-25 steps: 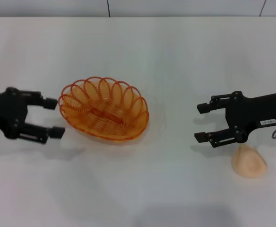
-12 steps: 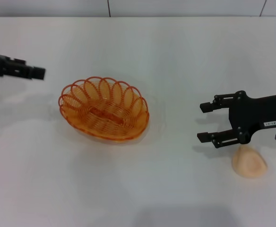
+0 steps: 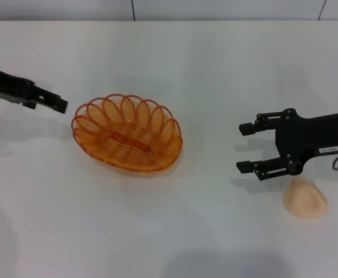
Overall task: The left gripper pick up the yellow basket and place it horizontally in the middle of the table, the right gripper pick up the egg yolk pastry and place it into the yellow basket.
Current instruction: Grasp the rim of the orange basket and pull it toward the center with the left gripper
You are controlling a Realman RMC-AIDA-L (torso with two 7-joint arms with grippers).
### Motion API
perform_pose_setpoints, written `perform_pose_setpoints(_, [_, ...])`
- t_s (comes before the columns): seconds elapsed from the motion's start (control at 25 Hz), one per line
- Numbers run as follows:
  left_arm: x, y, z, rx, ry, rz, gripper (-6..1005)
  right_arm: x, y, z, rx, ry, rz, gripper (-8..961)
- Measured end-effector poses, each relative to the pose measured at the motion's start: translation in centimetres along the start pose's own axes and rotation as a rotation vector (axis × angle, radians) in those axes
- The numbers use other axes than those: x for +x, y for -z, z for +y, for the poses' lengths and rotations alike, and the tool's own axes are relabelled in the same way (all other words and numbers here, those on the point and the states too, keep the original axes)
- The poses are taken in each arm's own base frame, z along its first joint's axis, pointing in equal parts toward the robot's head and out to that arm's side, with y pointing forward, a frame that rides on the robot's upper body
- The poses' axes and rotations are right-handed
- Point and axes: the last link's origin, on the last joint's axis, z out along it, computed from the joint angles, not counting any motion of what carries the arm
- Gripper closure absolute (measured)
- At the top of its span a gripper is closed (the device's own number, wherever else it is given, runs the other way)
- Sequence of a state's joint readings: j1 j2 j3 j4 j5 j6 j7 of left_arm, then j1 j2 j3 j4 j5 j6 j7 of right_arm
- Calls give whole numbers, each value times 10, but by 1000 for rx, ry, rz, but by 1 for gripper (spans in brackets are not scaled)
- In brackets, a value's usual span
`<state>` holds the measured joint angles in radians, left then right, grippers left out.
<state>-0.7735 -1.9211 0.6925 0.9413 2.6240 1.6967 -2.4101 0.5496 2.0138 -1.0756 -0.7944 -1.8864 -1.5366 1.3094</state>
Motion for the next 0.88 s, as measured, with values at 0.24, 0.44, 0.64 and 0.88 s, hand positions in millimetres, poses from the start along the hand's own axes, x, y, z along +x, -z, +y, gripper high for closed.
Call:
perform_pose_setpoints(0.24, [1, -35, 2, 9, 17, -3, 142, 0, -1, 2, -8, 3, -7, 185])
perform_pose_setpoints(0.44, [0, -60, 7, 13, 26, -3, 142, 1, -3, 5, -21, 12, -6, 185])
perform_pose_setpoints(0.64, [-2, -71, 9, 16, 36, 6, 143, 2, -3, 6, -22, 11, -11, 185])
perform_pose_setpoints(0.88, [-4, -77, 11, 15, 30, 5, 143, 2, -3, 6, -22, 8, -14, 185])
